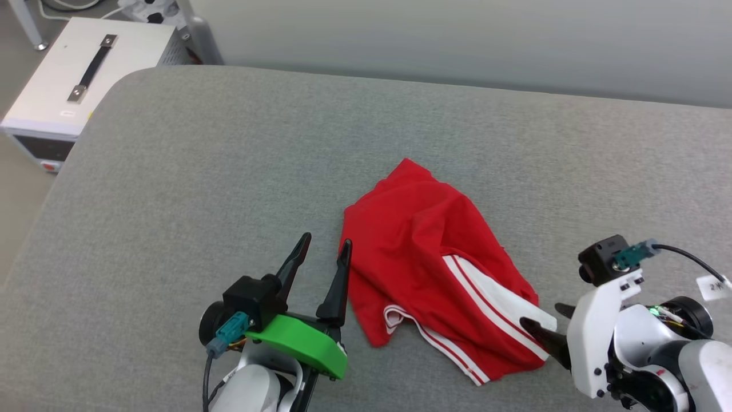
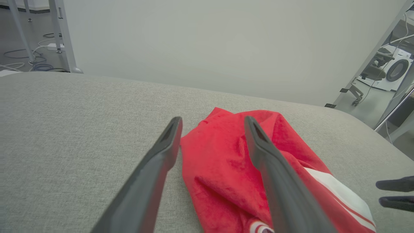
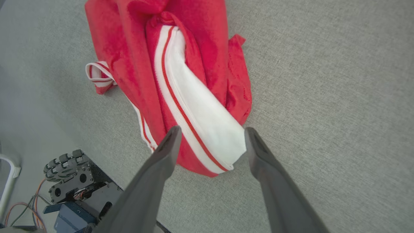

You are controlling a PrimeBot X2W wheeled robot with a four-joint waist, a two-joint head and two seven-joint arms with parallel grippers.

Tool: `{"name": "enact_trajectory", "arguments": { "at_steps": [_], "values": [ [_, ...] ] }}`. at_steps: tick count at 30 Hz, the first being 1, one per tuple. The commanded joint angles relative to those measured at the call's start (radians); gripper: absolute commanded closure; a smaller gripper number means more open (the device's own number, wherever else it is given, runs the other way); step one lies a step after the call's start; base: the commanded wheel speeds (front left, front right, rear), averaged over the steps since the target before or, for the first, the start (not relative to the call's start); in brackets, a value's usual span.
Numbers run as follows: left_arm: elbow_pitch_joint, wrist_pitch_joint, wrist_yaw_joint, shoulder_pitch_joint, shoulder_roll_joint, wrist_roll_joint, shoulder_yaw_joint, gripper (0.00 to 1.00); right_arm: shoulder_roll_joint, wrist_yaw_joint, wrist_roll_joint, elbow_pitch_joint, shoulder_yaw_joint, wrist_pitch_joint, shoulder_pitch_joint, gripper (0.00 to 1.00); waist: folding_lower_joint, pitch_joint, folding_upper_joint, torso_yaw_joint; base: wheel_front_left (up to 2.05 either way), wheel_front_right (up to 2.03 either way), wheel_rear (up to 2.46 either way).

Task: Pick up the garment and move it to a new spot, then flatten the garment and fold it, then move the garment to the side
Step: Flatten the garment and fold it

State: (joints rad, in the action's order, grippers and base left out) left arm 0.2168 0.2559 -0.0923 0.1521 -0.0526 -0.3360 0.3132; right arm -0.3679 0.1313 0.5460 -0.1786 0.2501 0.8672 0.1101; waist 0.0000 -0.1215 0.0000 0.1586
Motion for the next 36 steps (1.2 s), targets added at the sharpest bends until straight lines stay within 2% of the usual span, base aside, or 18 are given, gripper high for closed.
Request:
{"name": "enact_trajectory", "arguments": {
  "at_steps": [1,12,13,14,19,23,30,36],
  "values": [
    [-0.004,0.006,0.005,0.023,0.002,-0.007,-0.001,0.0,0.007,-0.001,-0.007,0.019,0.008,0.026,0.02,0.0,0.0,-0.019,0.0,0.029,0.0,0.0,0.0],
    [-0.009,0.006,0.011,0.039,0.002,-0.016,0.01,0.0,0.022,-0.001,-0.068,0.132,0.066,0.06,0.066,0.0,0.0,-0.052,0.0,0.097,0.0,0.0,0.0],
    [-0.009,0.006,0.011,0.038,0.002,-0.017,0.011,0.0,0.019,-0.001,-0.07,0.139,0.072,0.062,0.065,0.59,0.0,-0.053,0.0,0.099,0.0,0.0,0.0],
    [-0.009,0.006,0.012,0.037,0.002,-0.017,0.012,0.0,0.017,-0.001,-0.071,0.142,0.076,0.06,0.066,1.0,0.0,-0.053,0.0,0.101,0.0,0.0,0.0],
    [-0.001,0.006,0.015,0.03,0.002,-0.014,0.007,0.0,0.011,-0.001,-0.065,0.129,0.064,0.009,0.077,1.0,0.0,-0.038,0.0,0.088,0.0,0.0,0.0],
    [0.006,0.006,0.015,0.025,0.002,-0.009,0.002,0.0,0.013,-0.001,-0.061,0.087,0.005,-0.029,0.075,1.0,0.0,-0.014,0.0,0.062,0.0,0.0,0.0],
    [0.016,0.006,0.009,0.011,0.002,0.003,-0.003,0.0,0.054,-0.001,-0.097,-0.013,-0.204,-0.042,0.025,1.0,0.0,0.011,0.0,0.0,0.0,0.0,0.0],
    [0.021,0.006,0.004,0.015,0.002,0.013,0.002,0.0,0.105,-0.001,-0.173,0.01,-0.441,-0.039,-0.032,1.0,0.0,0.006,0.0,-0.03,0.0,0.0,0.0]
  ]
}}
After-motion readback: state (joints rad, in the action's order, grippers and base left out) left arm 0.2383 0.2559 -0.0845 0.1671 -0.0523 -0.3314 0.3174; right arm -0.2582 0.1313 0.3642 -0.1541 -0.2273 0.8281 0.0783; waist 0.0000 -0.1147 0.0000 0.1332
